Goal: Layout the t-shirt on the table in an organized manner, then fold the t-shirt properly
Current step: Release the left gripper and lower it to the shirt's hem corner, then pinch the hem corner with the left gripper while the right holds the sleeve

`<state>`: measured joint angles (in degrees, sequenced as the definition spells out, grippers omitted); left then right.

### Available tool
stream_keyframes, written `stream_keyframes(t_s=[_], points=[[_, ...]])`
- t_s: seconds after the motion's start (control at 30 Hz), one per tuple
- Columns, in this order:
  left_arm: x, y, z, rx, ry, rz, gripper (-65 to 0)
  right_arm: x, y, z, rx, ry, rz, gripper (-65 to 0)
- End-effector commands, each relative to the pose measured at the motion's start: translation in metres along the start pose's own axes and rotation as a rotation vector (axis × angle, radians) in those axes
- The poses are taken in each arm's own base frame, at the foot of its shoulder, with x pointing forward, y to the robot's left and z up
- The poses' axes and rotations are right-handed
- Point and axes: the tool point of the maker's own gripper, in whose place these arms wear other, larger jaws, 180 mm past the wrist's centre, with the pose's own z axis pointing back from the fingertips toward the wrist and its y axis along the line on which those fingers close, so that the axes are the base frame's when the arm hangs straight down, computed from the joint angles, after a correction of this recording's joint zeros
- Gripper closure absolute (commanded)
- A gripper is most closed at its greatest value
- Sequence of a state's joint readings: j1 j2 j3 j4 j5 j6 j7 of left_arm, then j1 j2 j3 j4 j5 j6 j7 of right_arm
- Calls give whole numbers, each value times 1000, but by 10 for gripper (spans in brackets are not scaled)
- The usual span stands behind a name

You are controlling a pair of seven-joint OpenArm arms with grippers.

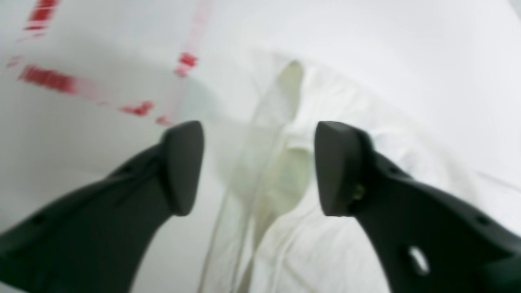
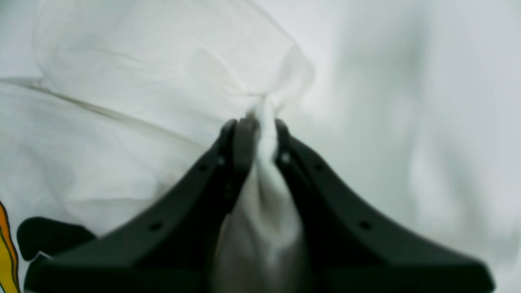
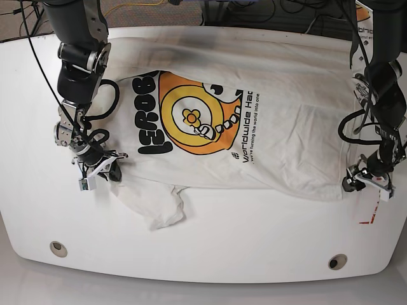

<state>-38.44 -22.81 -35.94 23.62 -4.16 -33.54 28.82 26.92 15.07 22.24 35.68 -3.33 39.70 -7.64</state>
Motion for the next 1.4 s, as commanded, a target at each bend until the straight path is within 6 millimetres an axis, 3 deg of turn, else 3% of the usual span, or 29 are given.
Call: stream_keyframes(t_s=[0.0,0.5,0.63,0.83,1.07,1.2,1.37], points=[[36,-3,7,-14,-91,-8,-443,16,-5,1,-5,-20,25,-63],[14,-27,-10,-52,-35,-34,-440,17,-5,1,-5,-21,26,-63],[-3,-40,-18,-74,-6,-36,-440,17,-5,1,-5,-21,26,-63],[-5,-41,-19,-75,-3,-33,-431,17,-5,1,-5,-21,26,-63],[-6,-42,-20,-76,-1,-35,-278,17,-5,1,-5,-21,26,-63],[-5,-41,-19,-75,0,-35,-222,17,-5,1,-5,-21,26,-63],[-4,-40,-19,-72,-3,-37,-86,17,-5,1,-5,-21,26,-63]])
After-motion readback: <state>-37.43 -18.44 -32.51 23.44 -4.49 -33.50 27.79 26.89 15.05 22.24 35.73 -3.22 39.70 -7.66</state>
